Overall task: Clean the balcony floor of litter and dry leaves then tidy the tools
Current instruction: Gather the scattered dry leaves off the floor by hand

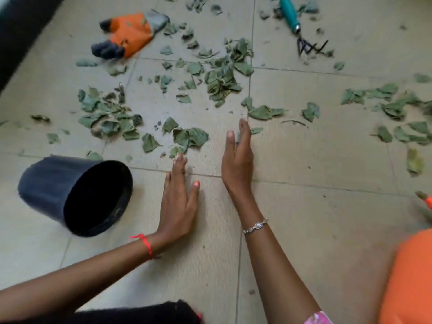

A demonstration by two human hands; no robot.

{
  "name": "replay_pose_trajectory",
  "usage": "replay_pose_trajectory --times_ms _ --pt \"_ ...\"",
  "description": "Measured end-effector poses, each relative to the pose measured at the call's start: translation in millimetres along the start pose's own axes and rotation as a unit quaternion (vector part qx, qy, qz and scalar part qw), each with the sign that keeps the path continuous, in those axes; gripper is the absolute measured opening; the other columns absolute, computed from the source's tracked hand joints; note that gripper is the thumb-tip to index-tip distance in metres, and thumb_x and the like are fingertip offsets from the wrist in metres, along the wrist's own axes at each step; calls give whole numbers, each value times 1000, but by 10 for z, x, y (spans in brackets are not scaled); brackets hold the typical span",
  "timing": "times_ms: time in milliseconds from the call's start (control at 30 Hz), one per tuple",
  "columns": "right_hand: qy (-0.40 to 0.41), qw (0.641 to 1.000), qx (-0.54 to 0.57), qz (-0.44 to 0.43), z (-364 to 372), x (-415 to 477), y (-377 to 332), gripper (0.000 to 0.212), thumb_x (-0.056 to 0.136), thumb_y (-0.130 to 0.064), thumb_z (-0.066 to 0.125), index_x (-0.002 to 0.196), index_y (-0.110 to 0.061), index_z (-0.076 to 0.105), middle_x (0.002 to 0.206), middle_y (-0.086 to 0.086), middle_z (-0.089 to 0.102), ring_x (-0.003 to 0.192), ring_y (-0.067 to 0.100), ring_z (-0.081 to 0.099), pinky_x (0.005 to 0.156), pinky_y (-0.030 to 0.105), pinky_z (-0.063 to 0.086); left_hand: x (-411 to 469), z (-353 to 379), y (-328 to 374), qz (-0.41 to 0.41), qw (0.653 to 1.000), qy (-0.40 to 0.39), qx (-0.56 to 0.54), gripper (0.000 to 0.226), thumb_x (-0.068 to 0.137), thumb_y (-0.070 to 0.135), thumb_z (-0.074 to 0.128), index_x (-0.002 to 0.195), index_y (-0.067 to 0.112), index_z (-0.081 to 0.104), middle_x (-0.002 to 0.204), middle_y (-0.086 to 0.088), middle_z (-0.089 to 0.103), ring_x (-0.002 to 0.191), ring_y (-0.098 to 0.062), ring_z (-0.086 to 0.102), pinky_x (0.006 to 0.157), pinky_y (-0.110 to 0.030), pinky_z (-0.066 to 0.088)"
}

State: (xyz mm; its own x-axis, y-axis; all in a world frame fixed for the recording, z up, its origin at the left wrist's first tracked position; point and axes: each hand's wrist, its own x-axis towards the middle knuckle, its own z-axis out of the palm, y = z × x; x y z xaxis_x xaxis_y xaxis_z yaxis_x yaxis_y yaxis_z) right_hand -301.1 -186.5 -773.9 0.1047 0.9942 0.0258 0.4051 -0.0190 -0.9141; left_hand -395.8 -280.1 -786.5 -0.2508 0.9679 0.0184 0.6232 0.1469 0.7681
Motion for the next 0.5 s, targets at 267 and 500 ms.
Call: replay_pose_trajectory --times_ms 267,500 --pt "118 973 -177 89 -740 -1228 353 71 91 -54 26 143 -6 27 154 14 21 145 23 12 117 39 18 -13 -154 25 -11 998 -50 -32 60 96 27 38 148 11 15 152 4 19 129 4 17 118 -40 13" --pt "44 910 -408 62 -460 -1794 386 83 93 -56 29 146 4 9 155 22 6 145 31 1 117 47 6 -50 -84 64 -2 1000 -9 -11 55 94 23 39 145 8 23 151 -6 28 133 -6 24 116 -44 17"
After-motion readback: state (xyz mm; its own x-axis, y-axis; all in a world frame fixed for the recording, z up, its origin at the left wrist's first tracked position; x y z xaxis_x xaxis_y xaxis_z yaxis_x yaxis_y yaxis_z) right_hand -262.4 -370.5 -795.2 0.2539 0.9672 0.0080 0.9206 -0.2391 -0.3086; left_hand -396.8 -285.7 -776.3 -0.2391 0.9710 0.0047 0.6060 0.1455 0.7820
